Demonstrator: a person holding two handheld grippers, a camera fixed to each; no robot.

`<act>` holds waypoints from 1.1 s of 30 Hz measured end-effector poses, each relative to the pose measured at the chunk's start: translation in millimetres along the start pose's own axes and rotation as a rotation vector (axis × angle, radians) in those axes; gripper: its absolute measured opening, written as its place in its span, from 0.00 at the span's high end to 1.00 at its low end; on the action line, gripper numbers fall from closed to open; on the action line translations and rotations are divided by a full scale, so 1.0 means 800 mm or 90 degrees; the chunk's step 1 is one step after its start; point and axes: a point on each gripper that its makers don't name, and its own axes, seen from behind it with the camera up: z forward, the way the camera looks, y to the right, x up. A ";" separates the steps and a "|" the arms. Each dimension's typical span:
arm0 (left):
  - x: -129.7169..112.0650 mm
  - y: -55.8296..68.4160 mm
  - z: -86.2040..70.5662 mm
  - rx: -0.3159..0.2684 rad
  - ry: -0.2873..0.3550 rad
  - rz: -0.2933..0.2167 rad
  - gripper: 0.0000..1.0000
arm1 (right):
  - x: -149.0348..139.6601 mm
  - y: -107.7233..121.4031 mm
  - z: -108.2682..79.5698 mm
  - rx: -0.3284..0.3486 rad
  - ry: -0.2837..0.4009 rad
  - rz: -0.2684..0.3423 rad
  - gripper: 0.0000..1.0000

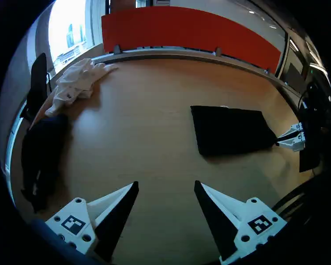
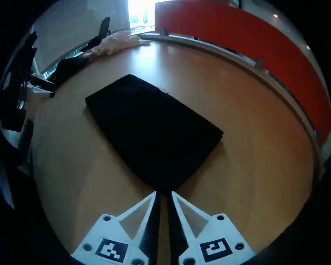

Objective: Fold towel

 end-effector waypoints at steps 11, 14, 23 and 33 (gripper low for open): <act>0.005 0.000 0.000 -0.001 0.003 0.001 0.06 | 0.016 0.006 -0.005 -0.016 0.018 -0.012 0.94; 0.006 0.000 0.000 0.000 0.004 -0.001 0.06 | 0.024 0.006 -0.009 -0.018 0.025 -0.014 0.94; 0.009 -0.001 -0.002 0.000 0.011 -0.002 0.07 | 0.045 0.024 -0.035 -0.043 0.036 -0.024 0.94; 0.012 0.000 -0.003 -0.002 0.016 -0.001 0.07 | 0.059 0.054 -0.076 -0.084 0.052 -0.034 0.94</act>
